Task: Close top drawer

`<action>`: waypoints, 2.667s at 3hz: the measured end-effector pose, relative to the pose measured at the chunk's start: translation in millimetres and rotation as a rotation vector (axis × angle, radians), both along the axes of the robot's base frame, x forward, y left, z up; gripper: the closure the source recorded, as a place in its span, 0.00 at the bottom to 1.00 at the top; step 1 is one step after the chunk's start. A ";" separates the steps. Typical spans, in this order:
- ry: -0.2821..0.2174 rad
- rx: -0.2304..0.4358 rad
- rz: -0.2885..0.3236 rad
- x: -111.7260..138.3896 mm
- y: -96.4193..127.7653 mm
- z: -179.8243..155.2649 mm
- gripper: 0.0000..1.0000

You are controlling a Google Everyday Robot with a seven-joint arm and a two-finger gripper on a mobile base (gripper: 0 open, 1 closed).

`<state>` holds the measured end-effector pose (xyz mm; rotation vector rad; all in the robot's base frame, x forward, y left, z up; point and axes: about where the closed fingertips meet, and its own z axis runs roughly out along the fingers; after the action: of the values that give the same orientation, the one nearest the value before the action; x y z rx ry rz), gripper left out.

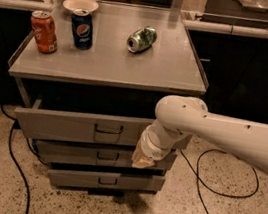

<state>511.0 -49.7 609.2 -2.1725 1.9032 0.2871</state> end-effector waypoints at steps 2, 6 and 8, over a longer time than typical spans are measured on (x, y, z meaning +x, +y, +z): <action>-0.036 -0.025 -0.017 10.0 -1.2 0.4 1.00; -0.270 -0.131 -0.105 78.7 7.5 15.3 1.00; -0.404 -0.248 -0.157 89.3 15.8 27.7 1.00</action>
Offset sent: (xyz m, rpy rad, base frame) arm 0.0264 -0.0041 0.0034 -0.0604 -0.0938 -0.0464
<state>600.3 -33.9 636.9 -2.0084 1.9313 -0.4060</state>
